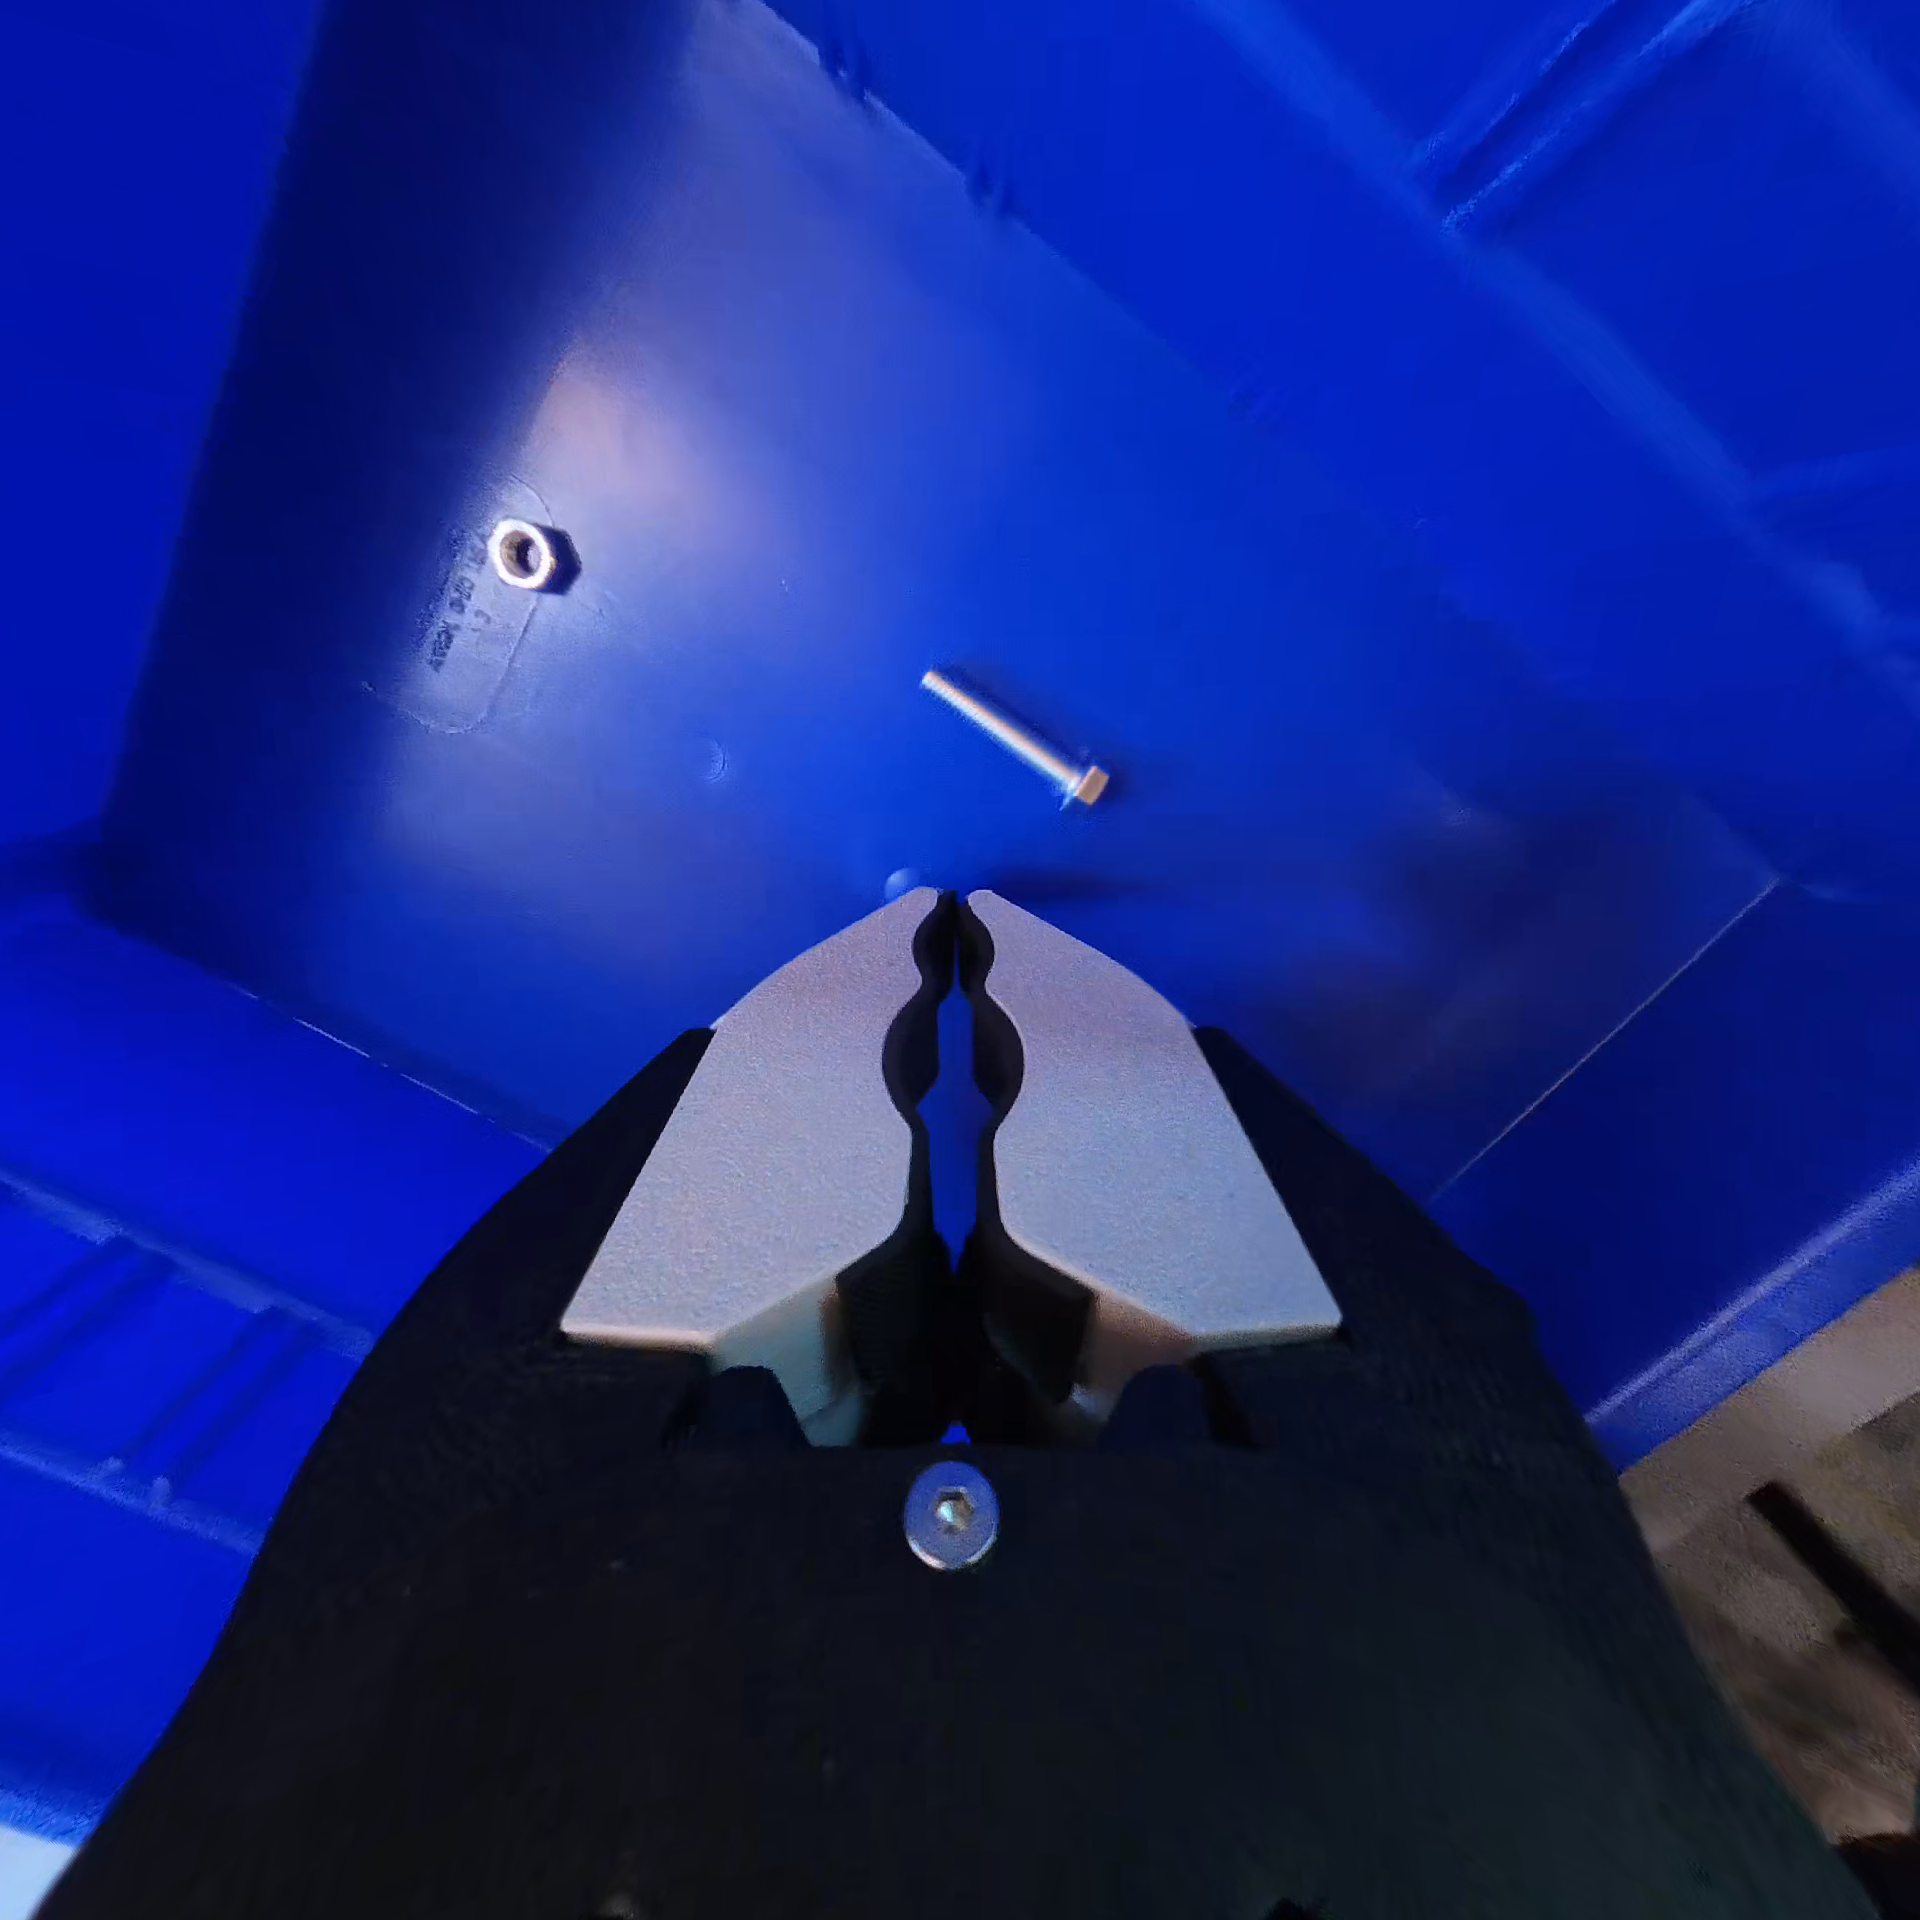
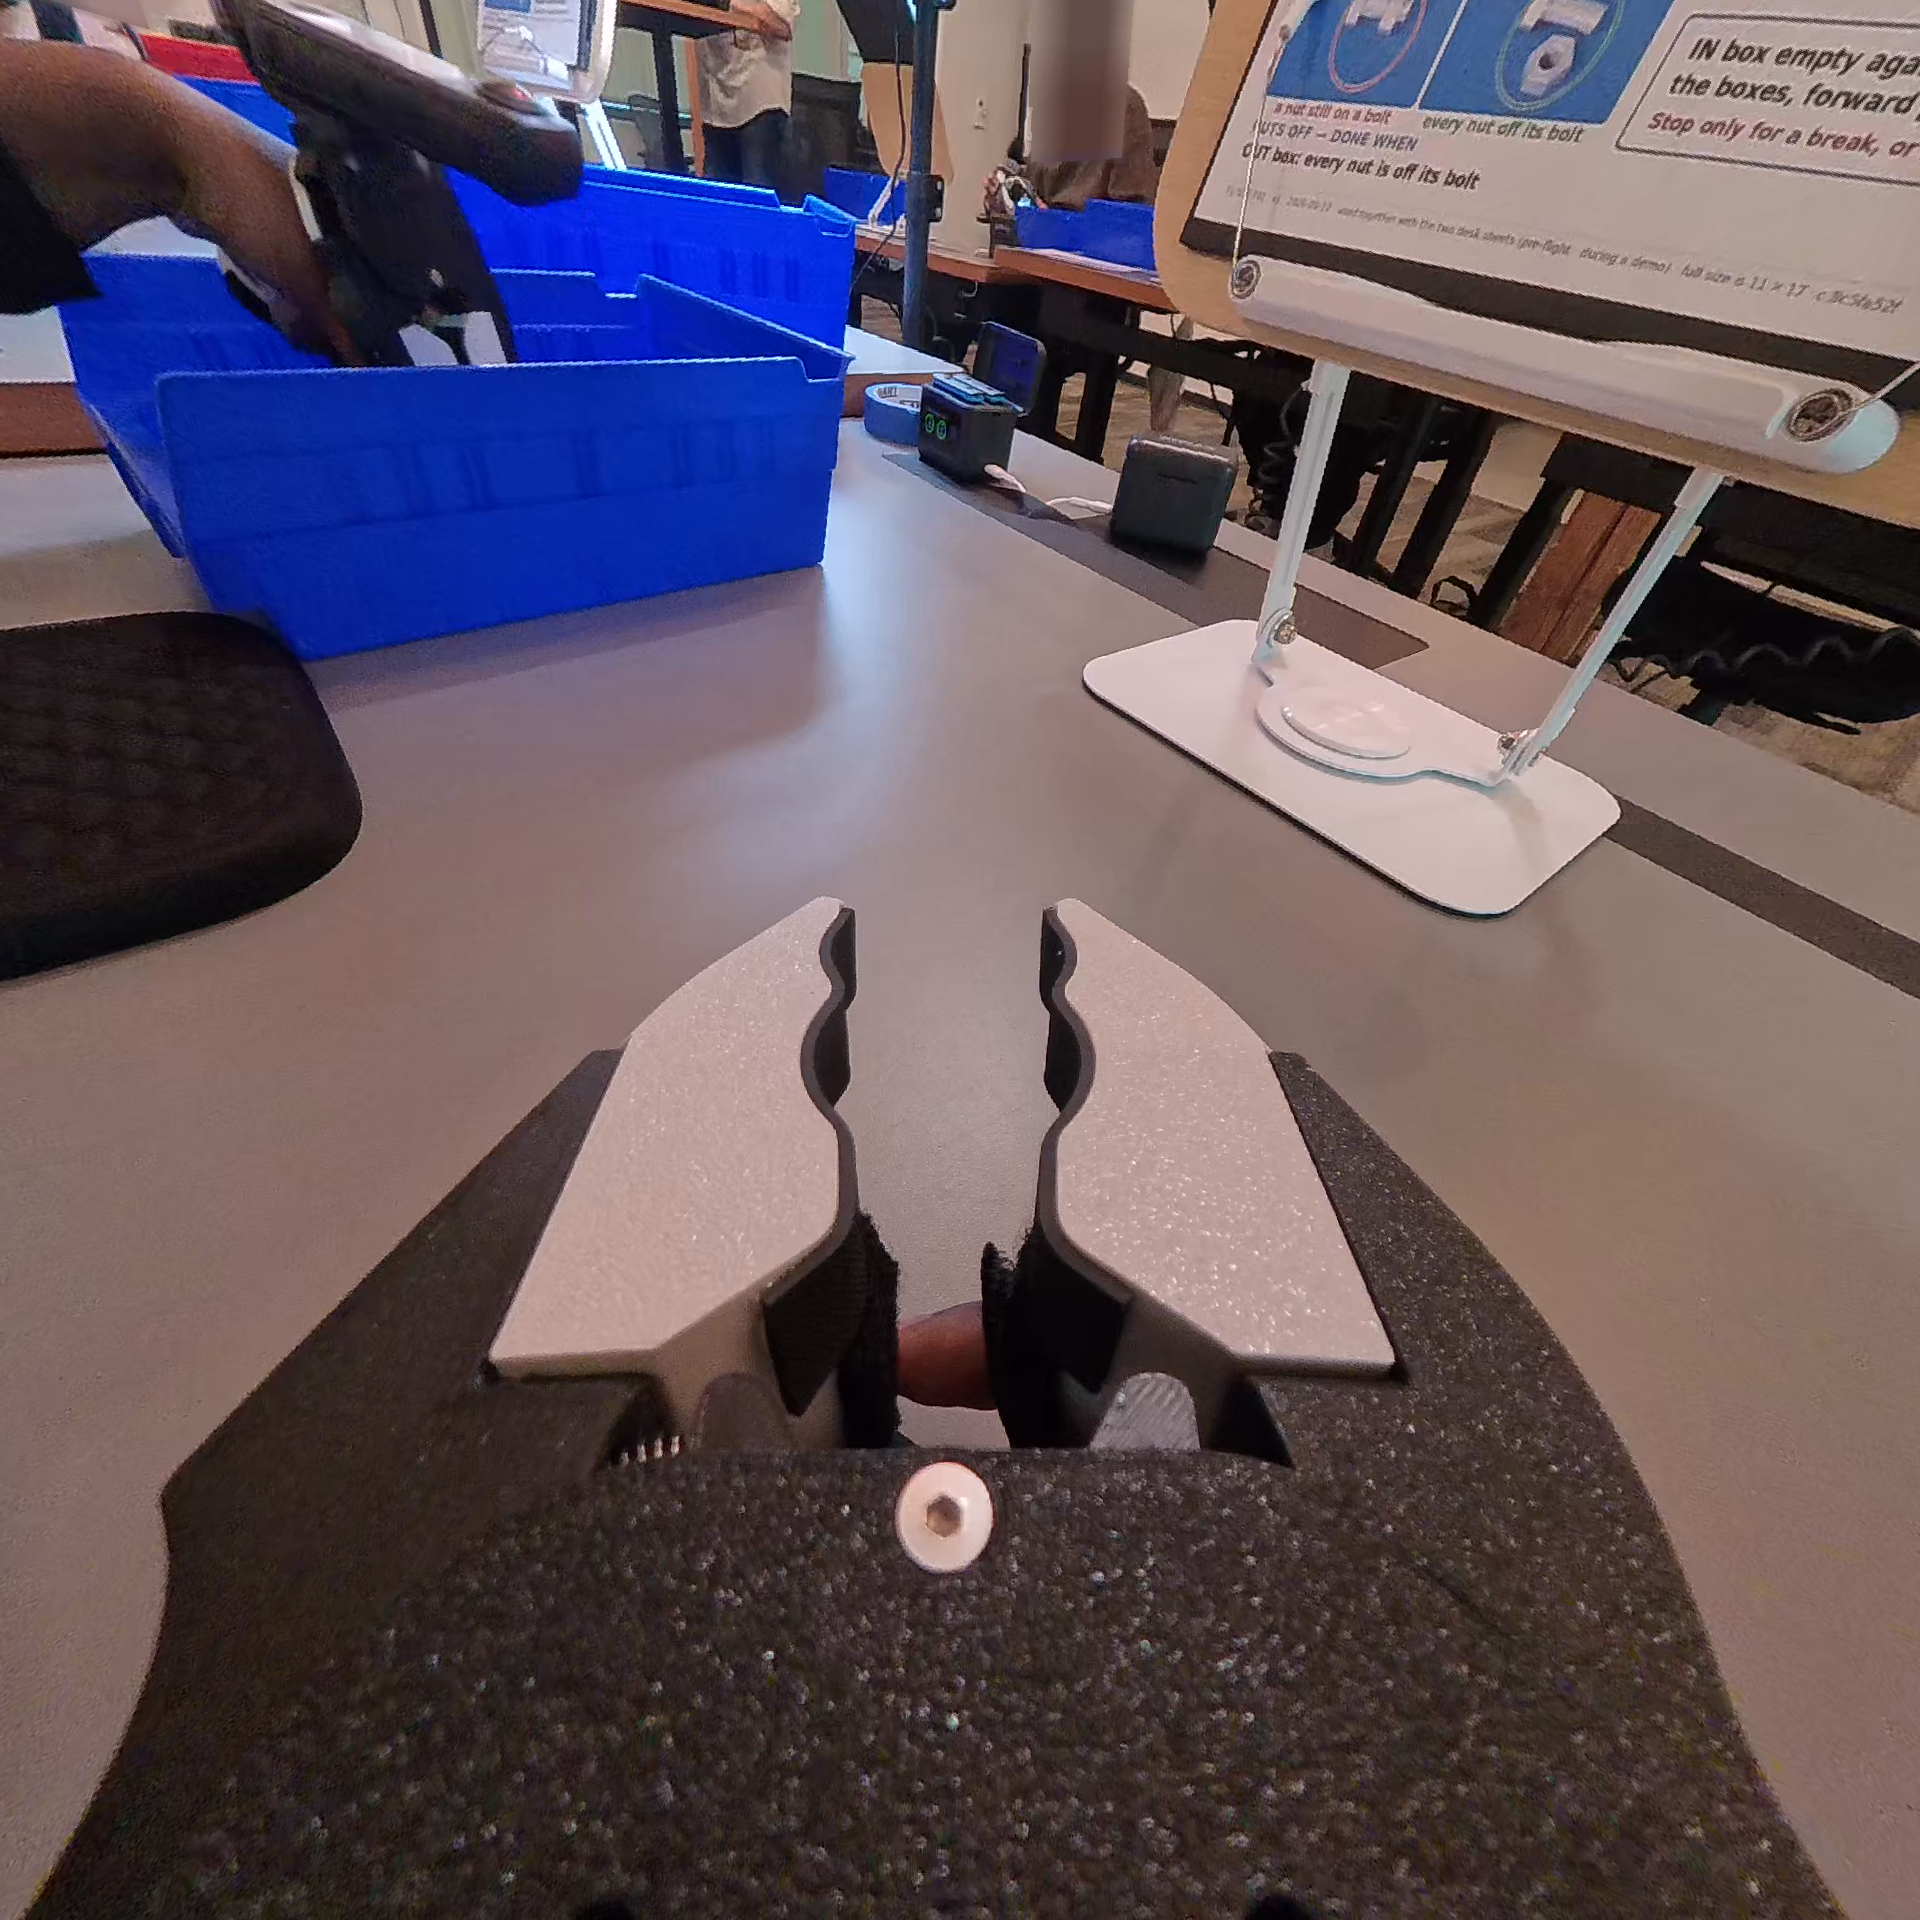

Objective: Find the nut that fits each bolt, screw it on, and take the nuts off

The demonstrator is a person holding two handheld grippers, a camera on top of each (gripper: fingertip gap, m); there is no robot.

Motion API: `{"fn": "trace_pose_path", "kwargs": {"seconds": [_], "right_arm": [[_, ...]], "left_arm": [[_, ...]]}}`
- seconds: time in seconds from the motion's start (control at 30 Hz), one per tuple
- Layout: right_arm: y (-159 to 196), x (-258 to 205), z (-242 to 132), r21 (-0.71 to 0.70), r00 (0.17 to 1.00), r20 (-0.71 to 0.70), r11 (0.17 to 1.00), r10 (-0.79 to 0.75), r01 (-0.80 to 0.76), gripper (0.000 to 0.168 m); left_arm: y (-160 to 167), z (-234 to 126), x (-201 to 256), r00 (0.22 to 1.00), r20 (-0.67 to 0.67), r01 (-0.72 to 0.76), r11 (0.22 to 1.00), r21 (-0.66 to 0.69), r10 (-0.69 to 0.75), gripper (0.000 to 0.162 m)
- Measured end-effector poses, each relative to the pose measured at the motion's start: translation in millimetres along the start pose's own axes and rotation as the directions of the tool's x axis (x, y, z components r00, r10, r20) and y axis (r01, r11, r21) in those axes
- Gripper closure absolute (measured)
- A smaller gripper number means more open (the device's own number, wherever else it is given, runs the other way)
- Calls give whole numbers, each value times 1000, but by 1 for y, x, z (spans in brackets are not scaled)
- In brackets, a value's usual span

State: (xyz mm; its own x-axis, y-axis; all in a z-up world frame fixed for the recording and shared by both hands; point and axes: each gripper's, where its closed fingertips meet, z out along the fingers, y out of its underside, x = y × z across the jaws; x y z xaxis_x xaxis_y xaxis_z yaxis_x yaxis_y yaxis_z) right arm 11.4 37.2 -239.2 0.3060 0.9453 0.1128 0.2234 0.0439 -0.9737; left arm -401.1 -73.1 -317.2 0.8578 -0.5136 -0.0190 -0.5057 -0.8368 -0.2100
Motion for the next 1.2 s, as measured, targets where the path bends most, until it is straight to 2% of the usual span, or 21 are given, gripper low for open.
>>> {"fn": "trace_pose_path", "kwargs": {"seconds": [0.13,0.2,0.27,0.33,0.5,0.57,0.67,0.73,0.8,0.87,0.97,1.07,1.13,1.2], "right_arm": [[0,-1,1,-5,1000,-1,1000,-6,6,134],[1,-1,1,-9,1000,-2,1000,-12,12,134],[1,-1,1,-9,1000,-7,1000,-17,17,134],[1,-1,1,-8,1000,-10,1000,-18,18,134],[0,0,0,-4,1000,-15,1000,-16,16,134],[0,1,0,0,1000,-19,1000,-13,13,134],[-1,2,-1,7,1000,-23,1000,-6,7,134],[-2,2,-1,9,1000,-22,1000,-4,5,134],[-1,2,-1,7,1000,-21,1000,-5,5,134],[0,1,0,1,1000,-19,1000,-7,7,134],[1,1,1,-10,1000,-18,1000,-10,10,134],[1,1,1,-12,1000,-19,1000,-15,15,134],[2,1,1,-14,1000,-18,1000,-15,15,134],[2,0,1,-12,1000,-18,1000,-16,16,134]], "left_arm": [[-16,-17,1,991,20,128,979,161,-133,159],[-28,-22,11,971,-54,237,947,216,-231,144],[-30,-18,22,957,-99,286,938,193,-272,125],[-24,-10,23,953,-51,302,942,147,-297,119],[-22,9,20,940,-6,339,934,112,-340,126],[-21,9,15,943,34,326,939,111,-332,148],[-18,8,14,957,51,281,954,103,-287,150],[-13,5,7,953,108,271,956,114,-283,150],[-14,-9,0,936,164,278,941,194,-310,150],[-29,-40,0,918,190,265,895,359,-347,151],[-70,-102,45,946,151,141,785,603,-286,151],[-111,-138,124,980,152,-15,713,701,-130,151],[-134,-127,183,993,115,-83,718,691,5,151],[-149,-92,230,992,38,-115,763,636,118,151]]}}
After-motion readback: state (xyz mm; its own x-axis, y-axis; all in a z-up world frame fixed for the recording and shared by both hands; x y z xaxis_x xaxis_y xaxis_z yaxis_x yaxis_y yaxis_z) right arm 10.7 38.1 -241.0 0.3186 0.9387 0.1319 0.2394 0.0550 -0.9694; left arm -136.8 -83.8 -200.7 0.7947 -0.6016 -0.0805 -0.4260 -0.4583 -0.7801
